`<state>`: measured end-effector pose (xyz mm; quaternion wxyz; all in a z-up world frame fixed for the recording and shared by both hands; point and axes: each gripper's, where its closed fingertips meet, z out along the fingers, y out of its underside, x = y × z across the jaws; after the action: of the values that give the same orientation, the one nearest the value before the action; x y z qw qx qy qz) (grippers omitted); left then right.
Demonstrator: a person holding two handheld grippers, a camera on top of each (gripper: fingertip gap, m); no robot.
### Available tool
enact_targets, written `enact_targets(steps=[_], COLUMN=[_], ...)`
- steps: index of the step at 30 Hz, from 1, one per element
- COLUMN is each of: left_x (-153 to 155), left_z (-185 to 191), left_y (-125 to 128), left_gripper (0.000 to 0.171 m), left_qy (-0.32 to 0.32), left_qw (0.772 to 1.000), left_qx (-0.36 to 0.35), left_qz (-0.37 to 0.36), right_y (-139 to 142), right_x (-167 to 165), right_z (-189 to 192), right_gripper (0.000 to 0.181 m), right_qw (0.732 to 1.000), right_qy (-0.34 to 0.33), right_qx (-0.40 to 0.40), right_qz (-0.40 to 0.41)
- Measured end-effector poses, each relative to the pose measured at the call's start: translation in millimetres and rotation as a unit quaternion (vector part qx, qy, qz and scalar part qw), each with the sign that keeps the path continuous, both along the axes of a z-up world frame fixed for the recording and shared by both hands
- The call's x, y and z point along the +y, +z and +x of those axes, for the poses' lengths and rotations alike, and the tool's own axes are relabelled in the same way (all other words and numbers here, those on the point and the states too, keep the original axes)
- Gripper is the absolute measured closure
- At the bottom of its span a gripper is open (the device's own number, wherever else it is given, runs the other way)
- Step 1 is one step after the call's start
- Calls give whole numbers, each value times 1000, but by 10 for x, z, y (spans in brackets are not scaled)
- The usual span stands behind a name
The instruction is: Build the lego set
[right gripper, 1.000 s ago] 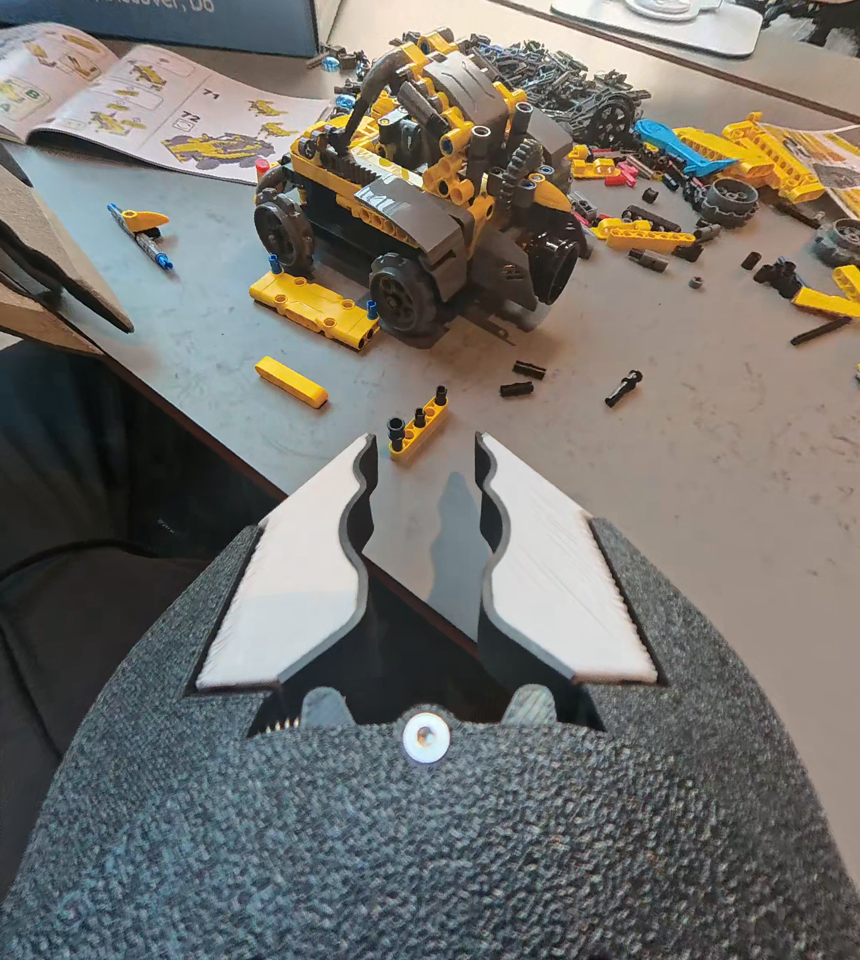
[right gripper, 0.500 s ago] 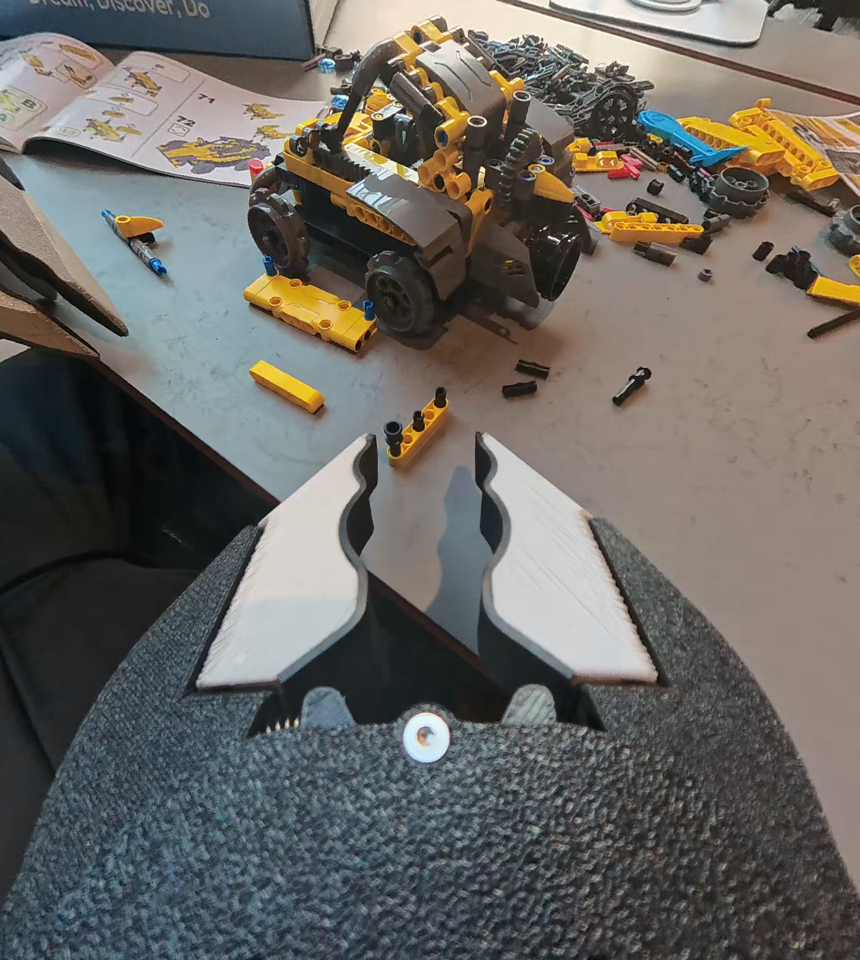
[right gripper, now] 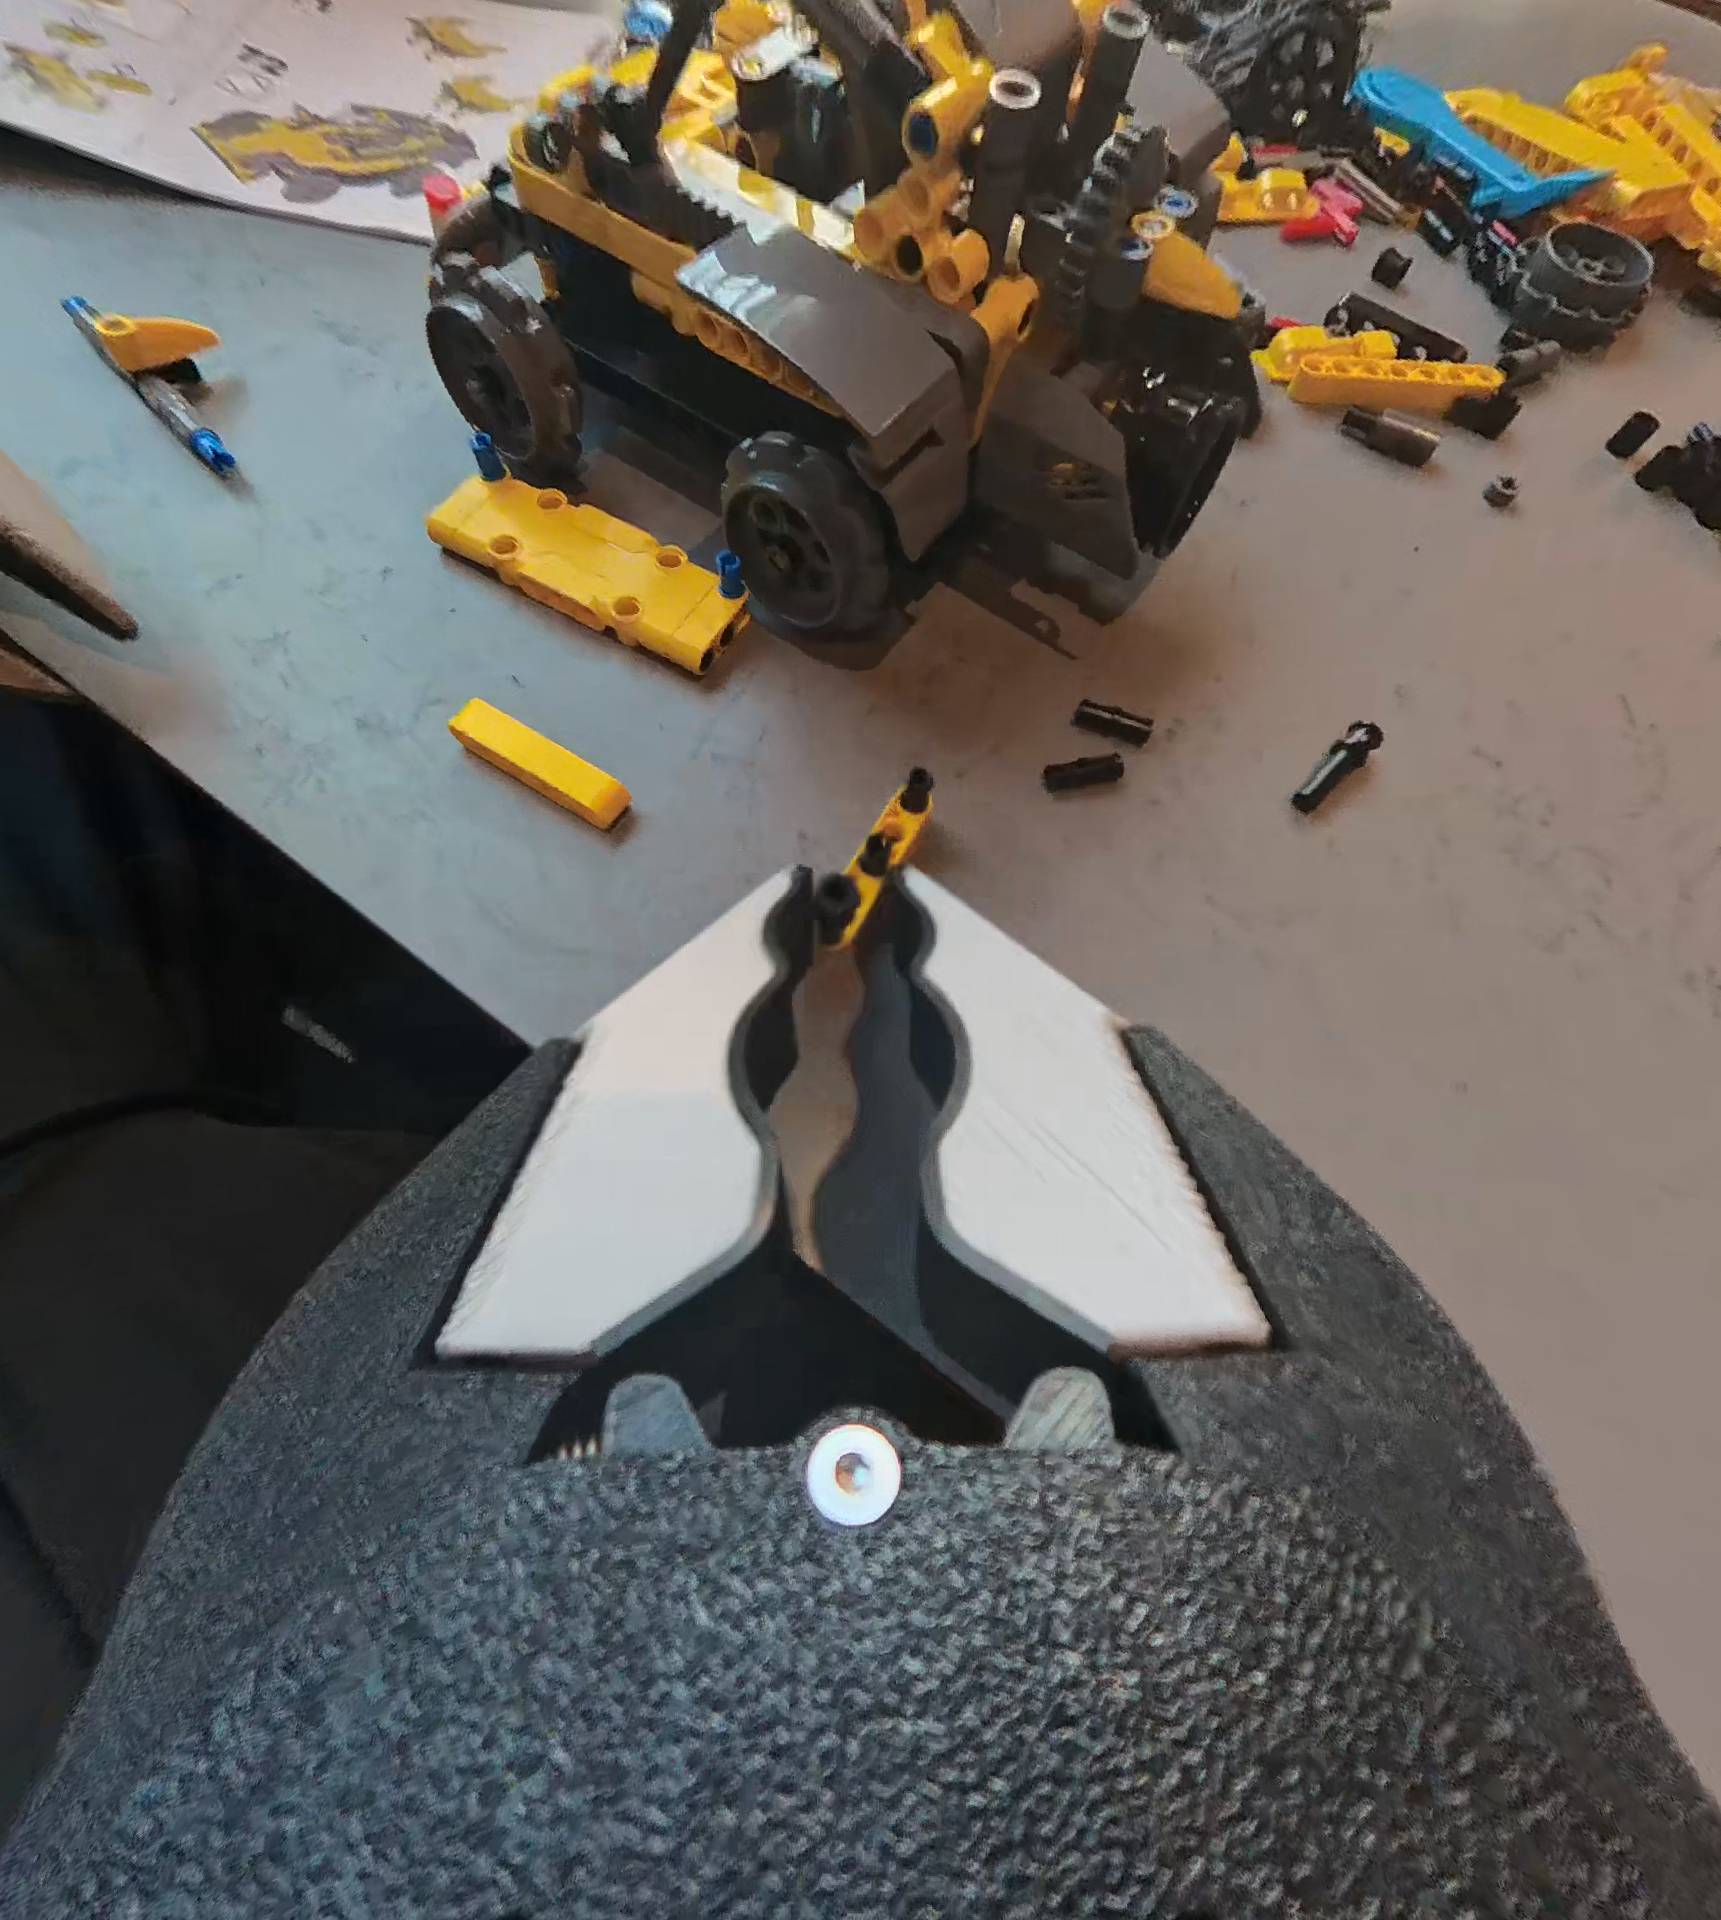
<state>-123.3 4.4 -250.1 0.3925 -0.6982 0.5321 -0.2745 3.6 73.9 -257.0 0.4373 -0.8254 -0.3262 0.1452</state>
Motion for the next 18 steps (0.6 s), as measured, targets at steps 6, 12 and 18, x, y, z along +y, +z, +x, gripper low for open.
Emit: enact_targets(steps=[6, 12, 18], left_x=[-5, -6, 1], left_z=[2, 5, 7], left_y=[-1, -5, -5], left_gripper=[163, 163, 164], left_qy=[-1, -1, 2], left_qw=[1000, 1000, 1000], left_qx=[0, 2, 2], left_qz=[1, 1, 4], right_y=[-2, -45, 44], right_x=[122, 167, 103], right_z=[315, 592, 630], right_gripper=[173, 165, 145], right_qw=[999, 997, 998], right_qy=[-35, -54, -61], right_qx=[-35, -1, 15], right_qz=[-6, -50, -27])
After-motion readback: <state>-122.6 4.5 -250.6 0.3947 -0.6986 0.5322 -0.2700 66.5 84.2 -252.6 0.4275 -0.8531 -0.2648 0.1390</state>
